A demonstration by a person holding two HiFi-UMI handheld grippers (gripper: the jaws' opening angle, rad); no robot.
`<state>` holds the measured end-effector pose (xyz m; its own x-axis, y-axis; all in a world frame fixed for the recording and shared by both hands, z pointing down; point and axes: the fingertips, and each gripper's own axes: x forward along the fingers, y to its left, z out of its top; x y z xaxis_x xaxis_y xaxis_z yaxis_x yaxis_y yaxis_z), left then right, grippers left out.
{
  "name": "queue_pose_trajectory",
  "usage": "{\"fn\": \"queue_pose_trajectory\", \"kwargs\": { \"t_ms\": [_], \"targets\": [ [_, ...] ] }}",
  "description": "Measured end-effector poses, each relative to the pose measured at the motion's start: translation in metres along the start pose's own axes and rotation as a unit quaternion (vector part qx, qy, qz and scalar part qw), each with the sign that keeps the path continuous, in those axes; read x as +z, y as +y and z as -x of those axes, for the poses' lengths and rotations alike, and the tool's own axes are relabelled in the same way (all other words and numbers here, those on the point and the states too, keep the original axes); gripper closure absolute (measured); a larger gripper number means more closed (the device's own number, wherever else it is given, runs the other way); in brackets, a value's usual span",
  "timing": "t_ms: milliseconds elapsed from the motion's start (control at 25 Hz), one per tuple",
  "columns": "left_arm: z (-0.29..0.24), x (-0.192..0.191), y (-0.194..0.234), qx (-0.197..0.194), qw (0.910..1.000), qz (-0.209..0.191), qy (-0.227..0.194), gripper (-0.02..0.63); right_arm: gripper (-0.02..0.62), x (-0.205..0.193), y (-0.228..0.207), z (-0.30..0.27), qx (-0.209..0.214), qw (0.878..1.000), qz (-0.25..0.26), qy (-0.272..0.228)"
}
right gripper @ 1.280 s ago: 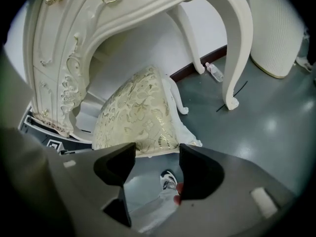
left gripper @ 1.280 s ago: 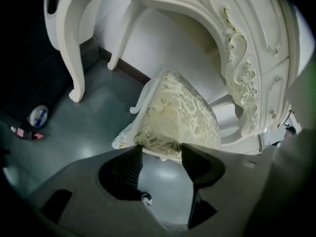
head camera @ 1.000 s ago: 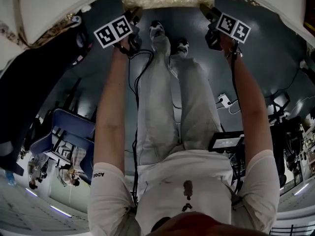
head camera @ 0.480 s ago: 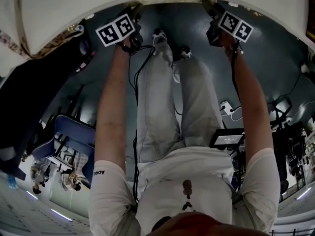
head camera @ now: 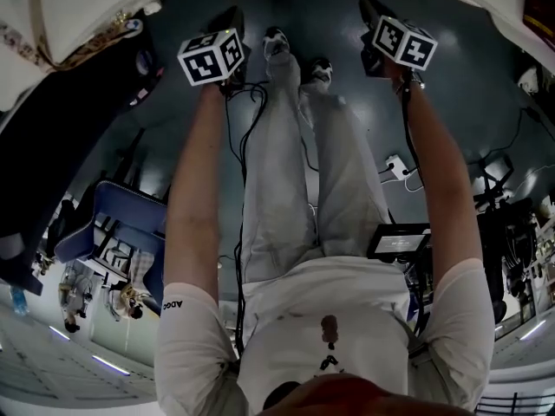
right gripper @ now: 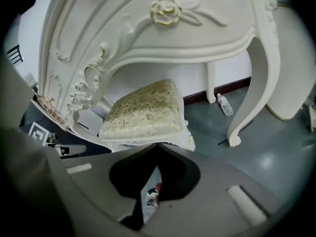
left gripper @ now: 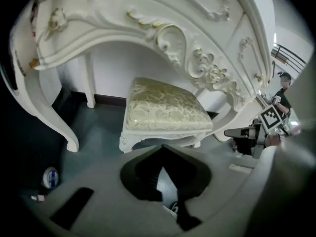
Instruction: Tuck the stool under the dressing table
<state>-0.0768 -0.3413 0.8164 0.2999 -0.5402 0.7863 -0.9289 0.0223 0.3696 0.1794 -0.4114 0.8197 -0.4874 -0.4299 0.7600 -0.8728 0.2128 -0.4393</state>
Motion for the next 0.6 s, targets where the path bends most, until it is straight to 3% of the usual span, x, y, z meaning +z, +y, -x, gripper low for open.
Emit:
{"fn": "queue_pose_trajectory", "kwargs": {
  "t_ms": [120, 320, 480, 600],
  "targets": [
    [0.030, -0.013, -0.020, -0.012, 0.9997, -0.018, 0.012, 0.599, 0.589, -0.011, 0.019, 0.026, 0.003, 1.000, 0.025, 0.013],
    [0.072, -0.030, -0.043, -0.034, 0.9993, -0.002, -0.015, 0.600, 0.589, -0.030, 0.043, 0.067, 0.037, 0.997, 0.059, 0.015],
    [0.094, -0.058, -0.029, -0.038, 0.9984, 0.018, -0.036, 0.600, 0.589, -0.060, 0.056, 0.083, 0.049, 0.998, 0.028, 0.009],
    [0.136, -0.053, -0.039, -0.040, 0.9972, 0.030, -0.056, 0.600, 0.589, -0.048, 0.078, 0.123, 0.065, 0.998, -0.007, -0.013]
  ]
}}
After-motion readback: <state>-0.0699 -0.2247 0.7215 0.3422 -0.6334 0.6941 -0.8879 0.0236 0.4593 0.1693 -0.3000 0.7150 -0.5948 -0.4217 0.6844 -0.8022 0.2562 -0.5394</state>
